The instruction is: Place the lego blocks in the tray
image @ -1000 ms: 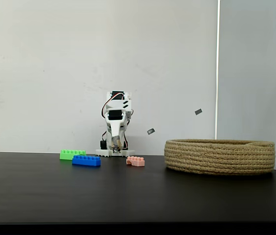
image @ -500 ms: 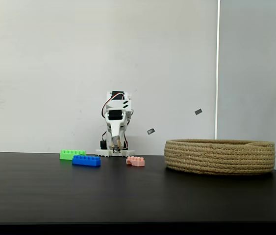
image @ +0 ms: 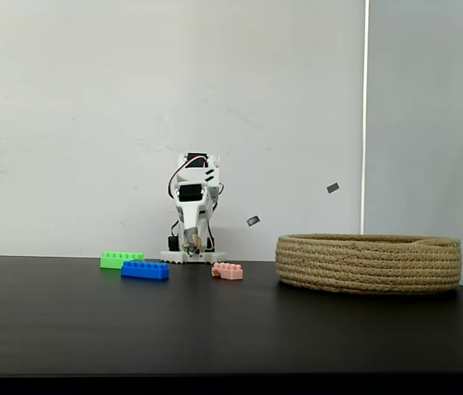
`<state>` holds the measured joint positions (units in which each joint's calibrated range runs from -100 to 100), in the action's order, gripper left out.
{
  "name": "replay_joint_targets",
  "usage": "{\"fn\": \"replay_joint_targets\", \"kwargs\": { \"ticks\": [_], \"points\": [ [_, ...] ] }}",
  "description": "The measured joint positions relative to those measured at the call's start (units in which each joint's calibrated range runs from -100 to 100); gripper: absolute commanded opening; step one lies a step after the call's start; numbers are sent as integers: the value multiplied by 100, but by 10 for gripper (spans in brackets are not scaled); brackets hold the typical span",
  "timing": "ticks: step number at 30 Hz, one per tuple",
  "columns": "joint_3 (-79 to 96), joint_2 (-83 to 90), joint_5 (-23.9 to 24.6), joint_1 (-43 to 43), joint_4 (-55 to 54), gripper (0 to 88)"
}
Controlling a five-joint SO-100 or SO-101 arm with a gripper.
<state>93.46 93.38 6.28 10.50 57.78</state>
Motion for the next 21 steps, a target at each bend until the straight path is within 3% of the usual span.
{"fn": "replay_joint_targets", "kwargs": {
  "ticks": [6, 14, 21],
  "points": [
    [-1529, -1858, 381, 252, 114, 150],
    [-3765, -5004, 215, 578, 130, 231],
    [-4596, -6751, 103, 961, -219, 311]
  ]
}}
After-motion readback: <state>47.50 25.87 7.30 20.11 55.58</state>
